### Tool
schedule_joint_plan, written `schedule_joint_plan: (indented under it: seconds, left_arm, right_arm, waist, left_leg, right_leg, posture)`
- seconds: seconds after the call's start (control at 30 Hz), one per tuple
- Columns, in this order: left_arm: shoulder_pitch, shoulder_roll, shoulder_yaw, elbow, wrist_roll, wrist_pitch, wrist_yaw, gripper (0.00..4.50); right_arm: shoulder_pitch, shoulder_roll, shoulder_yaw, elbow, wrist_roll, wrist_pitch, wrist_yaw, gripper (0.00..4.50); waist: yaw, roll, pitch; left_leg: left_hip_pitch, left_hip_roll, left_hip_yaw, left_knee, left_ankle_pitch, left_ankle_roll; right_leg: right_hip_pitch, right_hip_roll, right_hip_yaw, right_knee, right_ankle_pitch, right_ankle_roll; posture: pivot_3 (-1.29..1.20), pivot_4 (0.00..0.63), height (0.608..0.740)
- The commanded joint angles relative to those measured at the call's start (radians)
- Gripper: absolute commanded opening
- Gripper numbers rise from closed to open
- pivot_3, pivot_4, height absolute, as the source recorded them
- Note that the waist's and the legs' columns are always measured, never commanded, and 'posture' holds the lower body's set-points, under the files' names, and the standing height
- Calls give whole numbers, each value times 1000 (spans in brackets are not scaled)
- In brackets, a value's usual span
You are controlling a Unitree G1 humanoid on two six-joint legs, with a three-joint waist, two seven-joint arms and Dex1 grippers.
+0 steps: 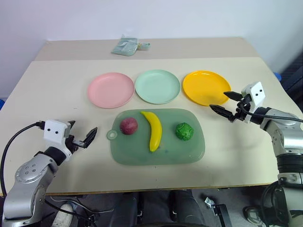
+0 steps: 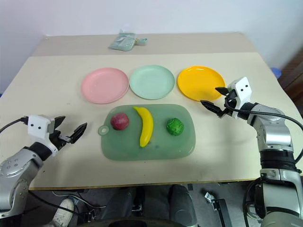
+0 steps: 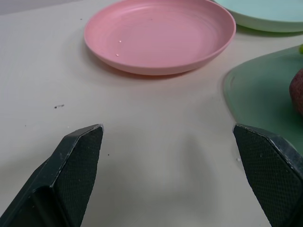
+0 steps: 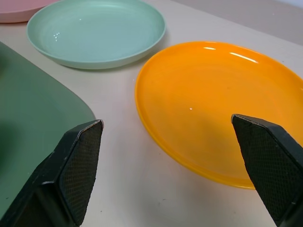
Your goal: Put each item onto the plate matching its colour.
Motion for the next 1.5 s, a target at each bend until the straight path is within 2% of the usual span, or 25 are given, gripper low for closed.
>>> schedule_joint_plan:
  seconds: [0.03, 0.47, 0.73, 0.9, 1.07, 1.2, 1.3, 1.5]
  left_arm:
    - [-8, 4, 1, -22, 6, -13, 2, 4500]
    - [-38, -1, -22, 8, 11, -29, -7, 4500]
    - [-98, 4, -19, 65, -1, -36, -19, 4500]
    - [-127, 14, -36, 107, 11, -48, -36, 4500]
    - [-179, 19, -48, 131, -25, -27, -77, 4500]
    - [-198, 26, -49, 95, -107, 16, -146, 4500]
    - [-199, 62, -98, 40, -160, 56, -230, 4500]
    - [-284, 120, -236, 63, -108, 33, -325, 4500]
  right_arm:
    - [-29, 3, -12, 16, -6, -40, 7, 4432]
    - [-45, 26, -33, 51, -16, -92, -39, 4432]
    - [-18, 33, -56, 19, -1, -81, -75, 4432]
    - [50, 33, -82, -39, 16, -78, -92, 4432]
    - [107, 44, -103, -142, 71, -18, -102, 4432]
    - [160, 48, -102, -273, 107, 33, -104, 4432]
    - [205, 33, -105, -397, 190, 142, -70, 4432]
    - [335, -40, -94, -657, 298, 277, 22, 4432]
  waist:
    - [0, 0, 0]
    - [0, 0, 0]
    - [0, 0, 0]
    - [1, 0, 0]
    - [1, 0, 0]
    - [0, 0, 0]
    - [3, 0, 0]
    - [22, 0, 0]
  left_leg:
    - [0, 0, 0, 0, 0, 0]
    - [0, 0, 0, 0, 0, 0]
    - [0, 0, 0, 0, 0, 0]
    - [0, 0, 0, 0, 0, 0]
    - [0, 0, 0, 1, 0, 0]
    - [0, 0, 0, 0, 0, 0]
    - [0, 0, 0, 0, 0, 0]
    - [0, 0, 0, 1, 0, 0]
  right_leg:
    - [0, 0, 0, 0, 0, 0]
    - [0, 0, -1, 0, 0, 0]
    - [0, 0, -1, 0, 0, 0]
    - [0, 0, -1, 0, 0, 0]
    - [0, 0, -1, 1, 0, 0]
    - [0, 1, -1, 1, 0, 0]
    - [0, 0, -1, 1, 0, 0]
    - [1, 0, -1, 0, 0, 0]
  posture:
    - [0, 150, 740]
    - [0, 150, 740]
    - [0, 150, 740]
    - [0, 150, 740]
    - [0, 150, 740]
    - [0, 150, 740]
    - [0, 150, 740]
    - [0, 150, 740]
